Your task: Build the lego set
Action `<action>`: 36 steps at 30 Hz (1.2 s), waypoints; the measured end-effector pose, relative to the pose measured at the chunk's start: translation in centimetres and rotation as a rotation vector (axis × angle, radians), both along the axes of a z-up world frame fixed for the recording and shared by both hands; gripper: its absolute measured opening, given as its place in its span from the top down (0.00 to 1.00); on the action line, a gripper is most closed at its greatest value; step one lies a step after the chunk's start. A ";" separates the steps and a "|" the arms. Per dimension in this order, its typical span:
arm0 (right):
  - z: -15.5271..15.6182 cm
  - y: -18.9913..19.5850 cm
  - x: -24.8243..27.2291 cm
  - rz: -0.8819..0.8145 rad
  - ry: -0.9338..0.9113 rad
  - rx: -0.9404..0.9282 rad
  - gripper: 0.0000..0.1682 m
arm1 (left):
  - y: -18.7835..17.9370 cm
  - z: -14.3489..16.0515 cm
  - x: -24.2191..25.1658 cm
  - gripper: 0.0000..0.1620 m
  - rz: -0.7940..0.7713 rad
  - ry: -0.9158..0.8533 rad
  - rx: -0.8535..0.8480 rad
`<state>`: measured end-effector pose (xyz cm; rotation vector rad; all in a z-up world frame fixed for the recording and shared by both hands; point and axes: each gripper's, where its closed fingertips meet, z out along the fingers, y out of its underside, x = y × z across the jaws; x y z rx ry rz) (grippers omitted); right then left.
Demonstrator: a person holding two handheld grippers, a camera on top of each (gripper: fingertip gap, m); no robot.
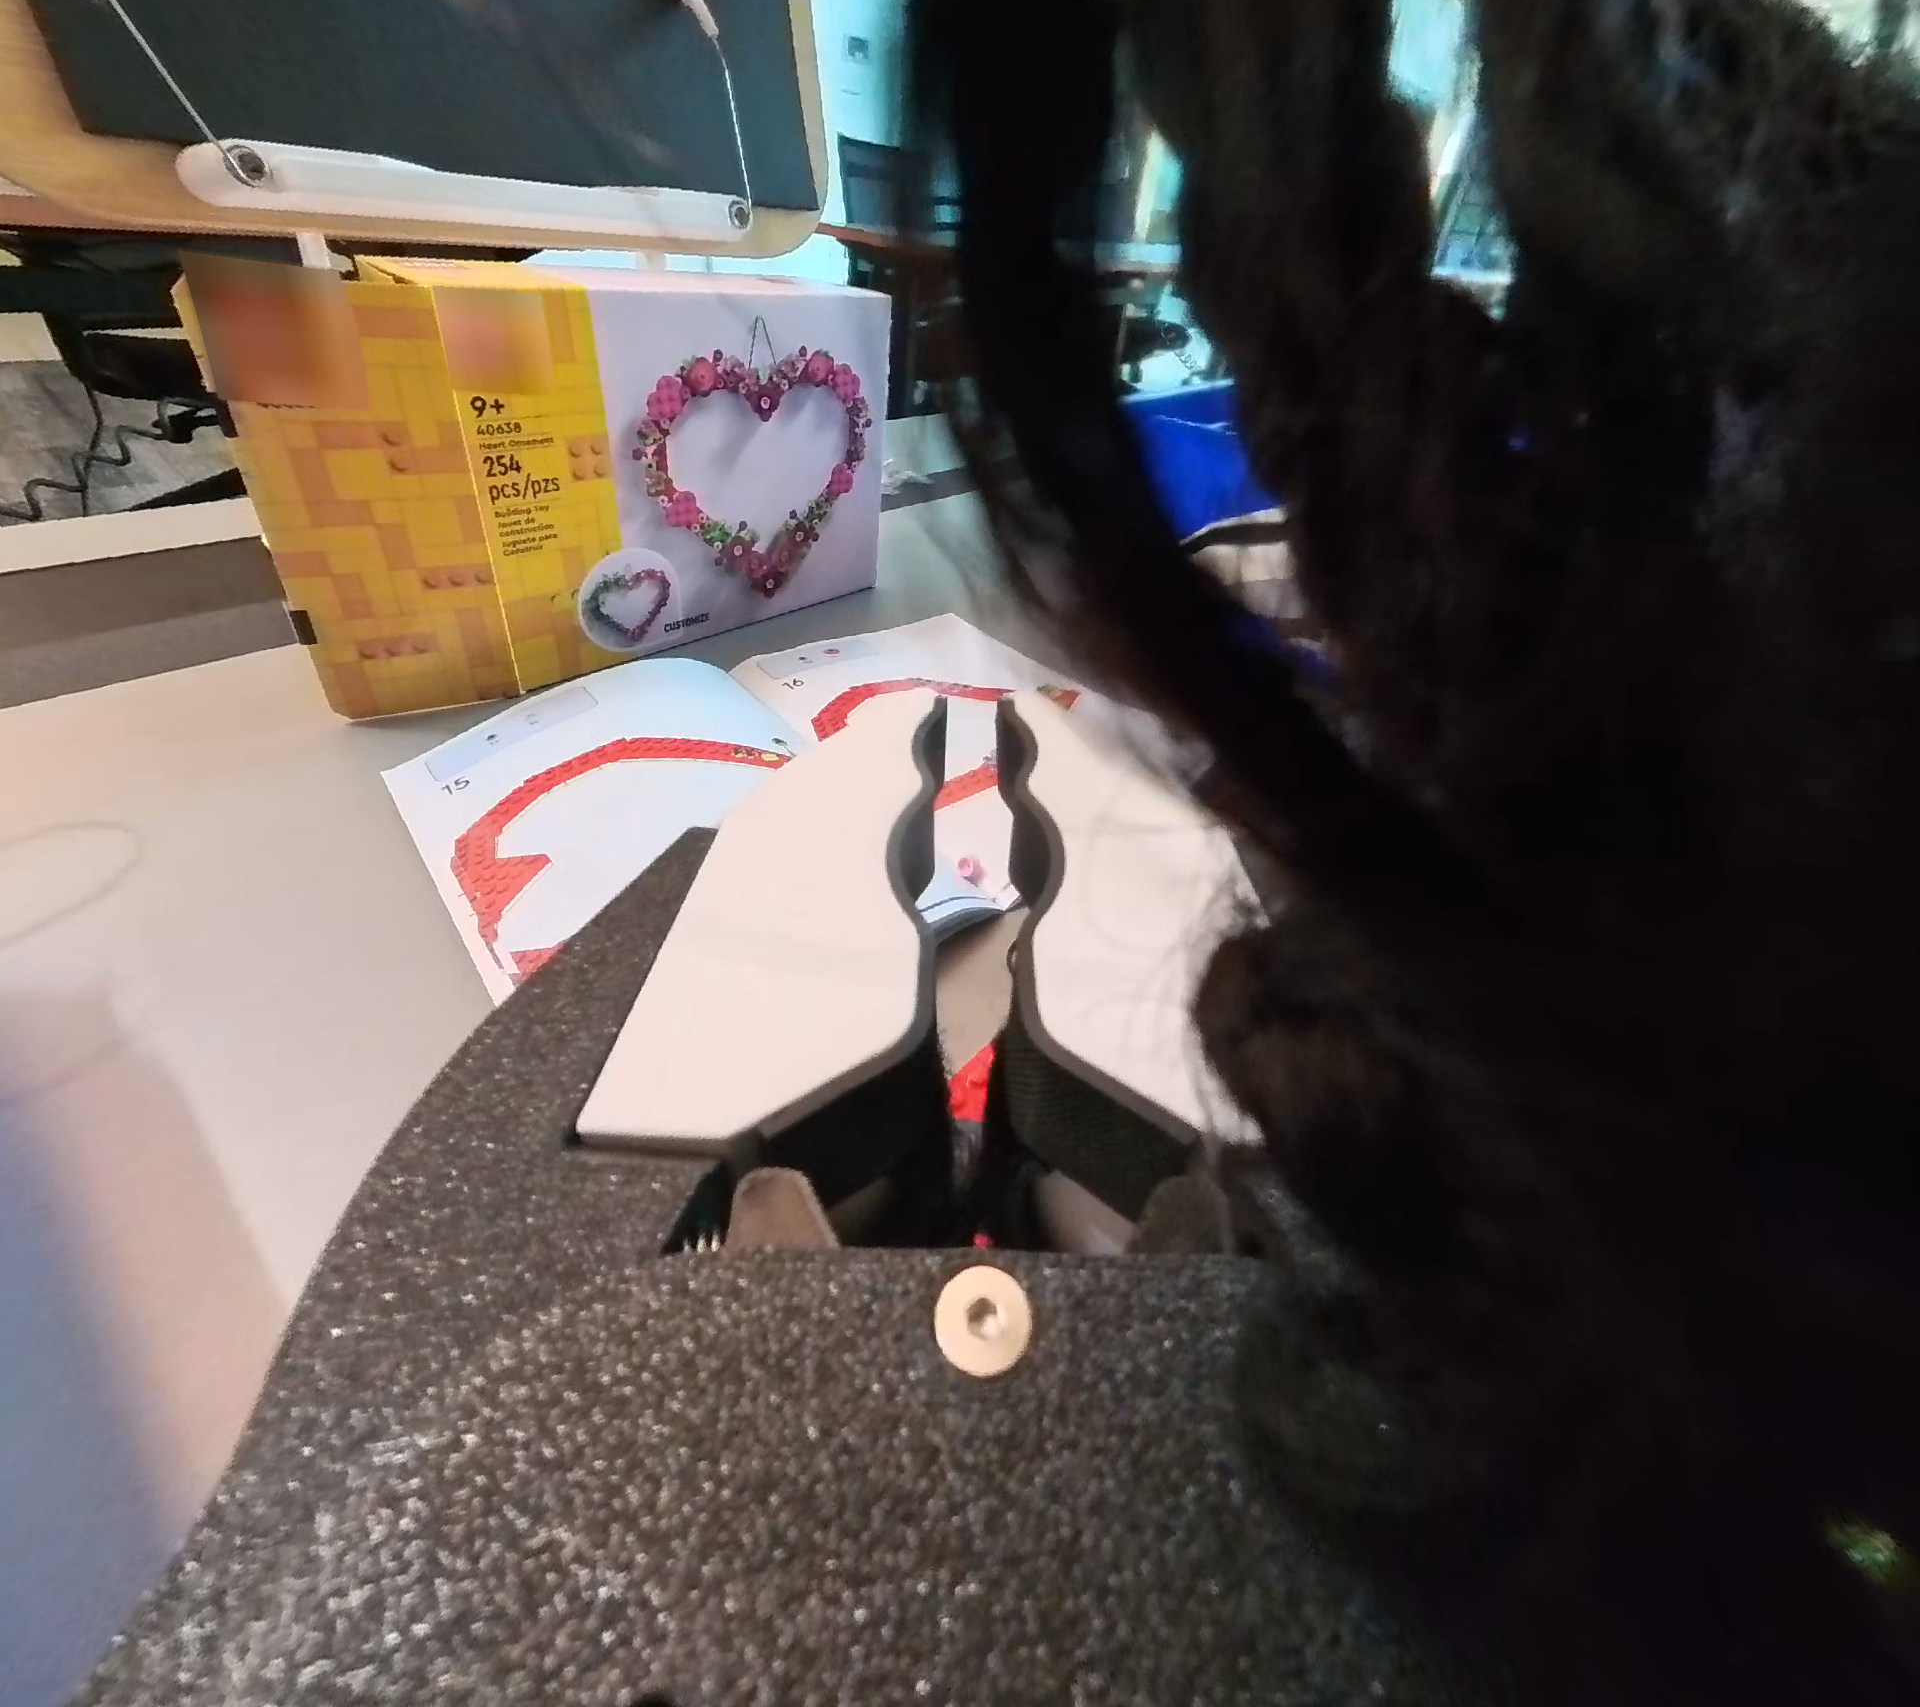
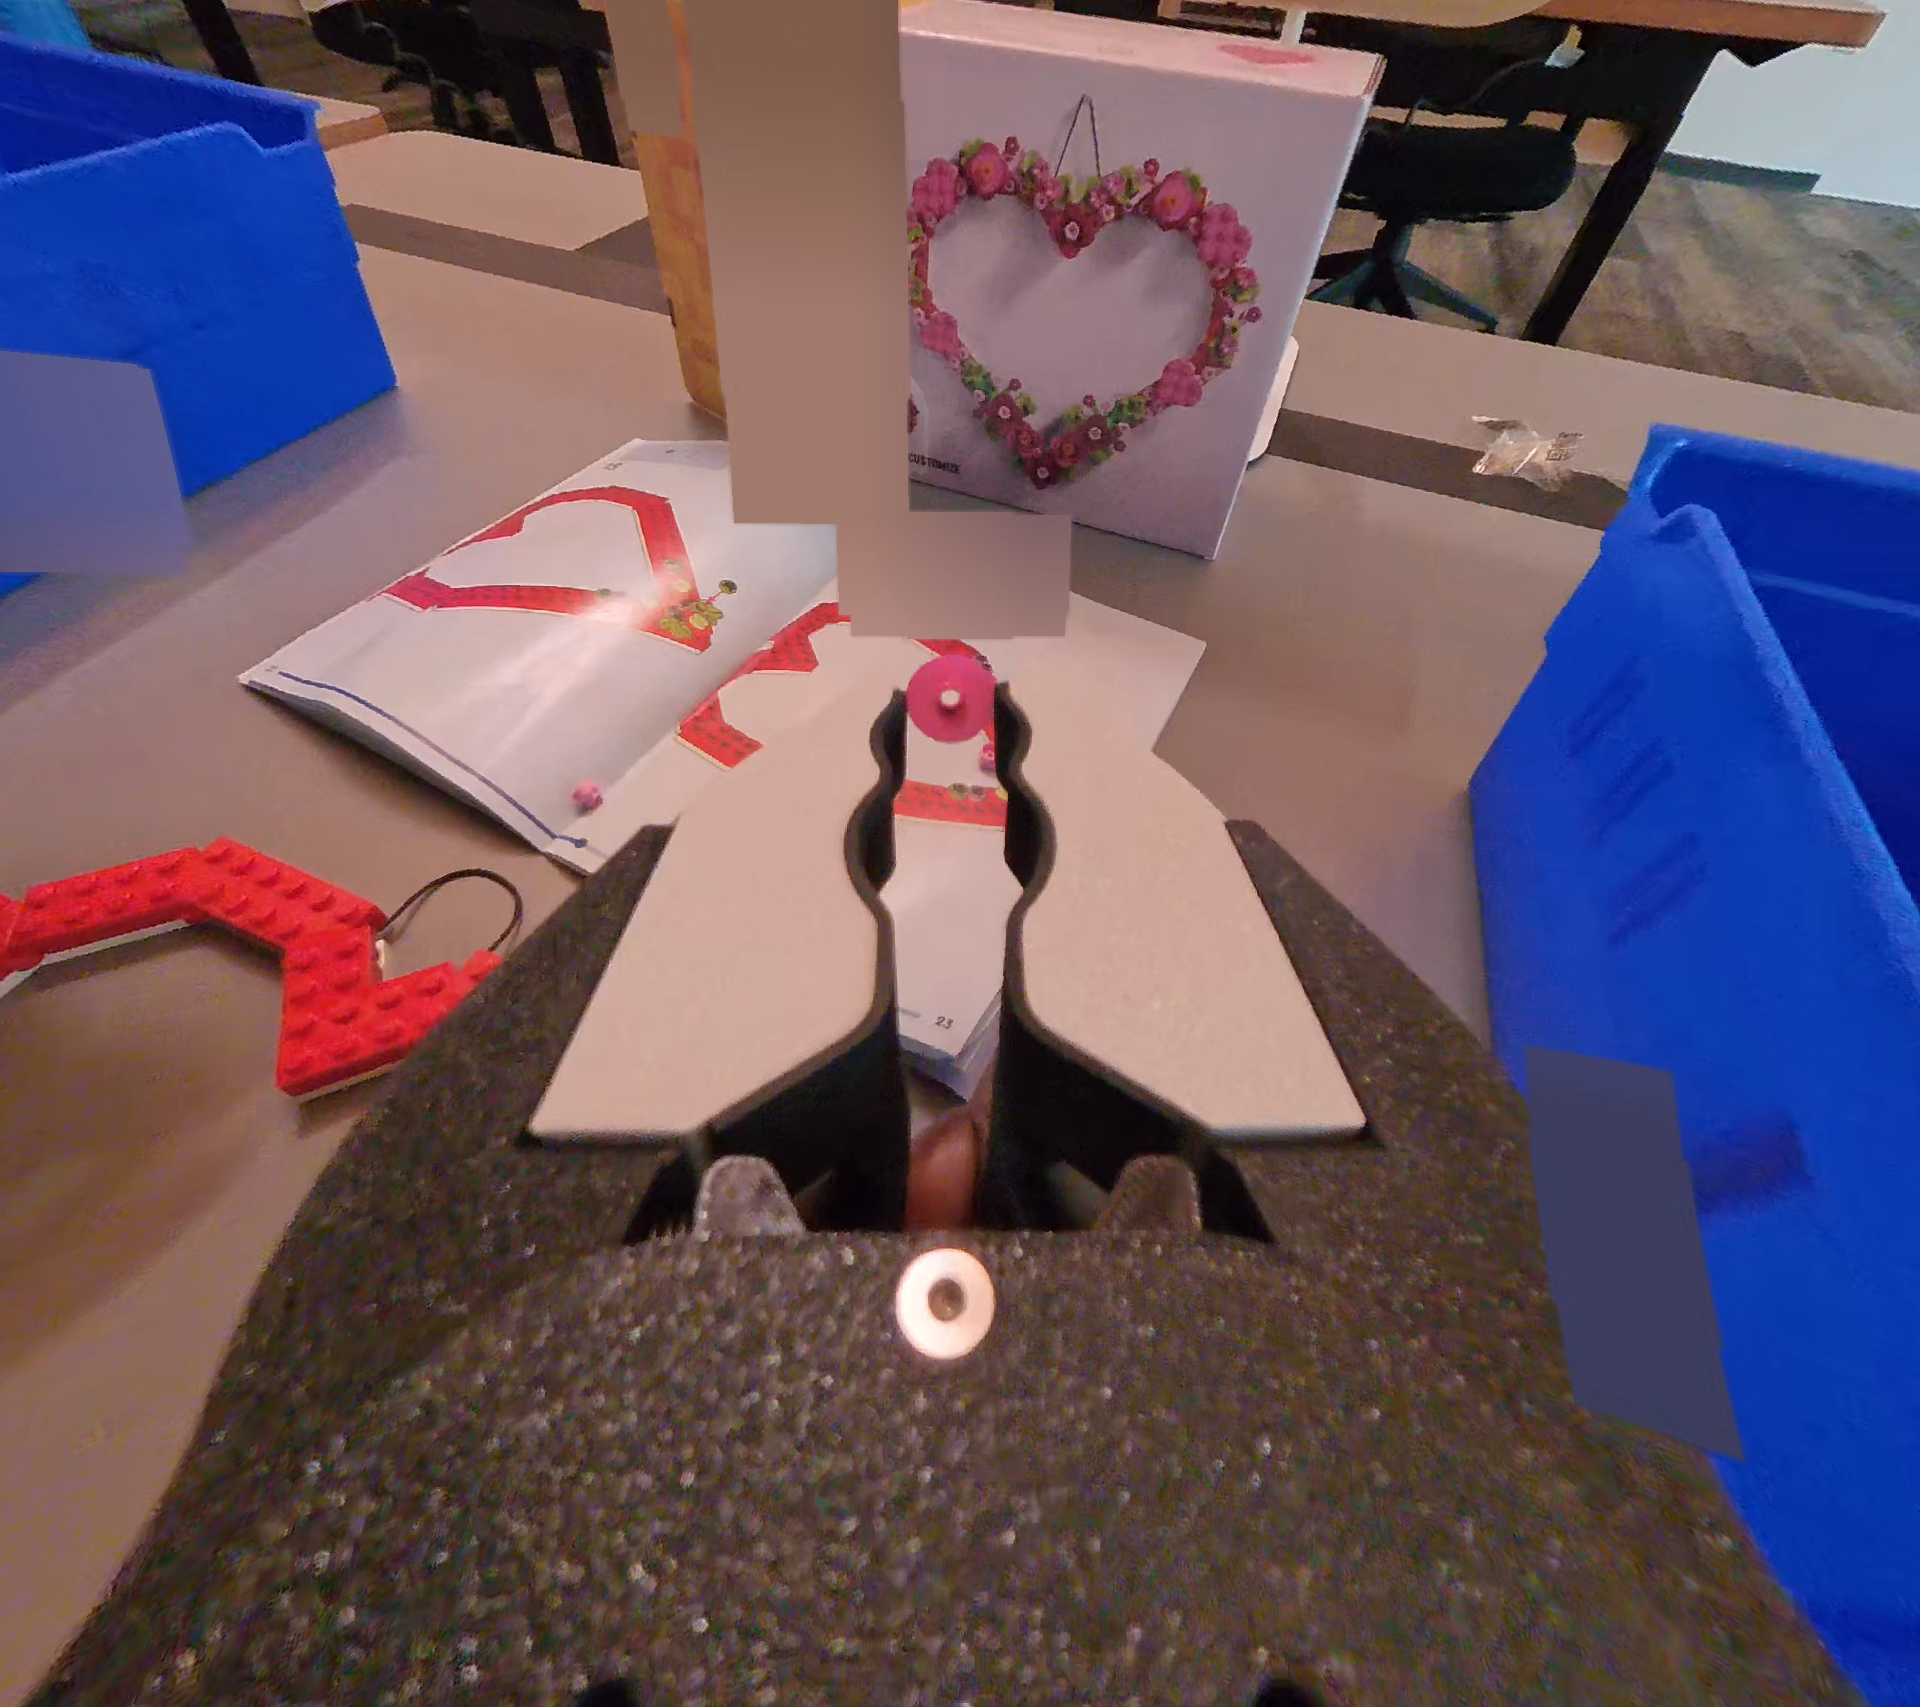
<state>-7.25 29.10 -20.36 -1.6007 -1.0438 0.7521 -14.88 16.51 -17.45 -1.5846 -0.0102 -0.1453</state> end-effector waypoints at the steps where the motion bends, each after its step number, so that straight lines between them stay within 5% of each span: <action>1: -0.1 0.0 0.0 -0.001 -0.008 -0.001 0.91 | 0.0 0.0 0.0 0.95 0.000 0.000 -0.001; 20: 0.5 -0.4 -0.1 0.037 0.039 -0.061 0.91 | 0.2 0.4 0.3 0.95 -0.013 0.041 -0.004; 25: 0.4 -6.3 -0.2 0.304 0.012 -0.273 0.91 | 0.2 0.2 0.5 0.94 -0.030 0.015 -0.019; 36: -4.4 -17.3 8.3 0.723 -0.404 -0.352 0.91 | -0.8 1.0 1.2 0.94 -0.037 -0.001 0.007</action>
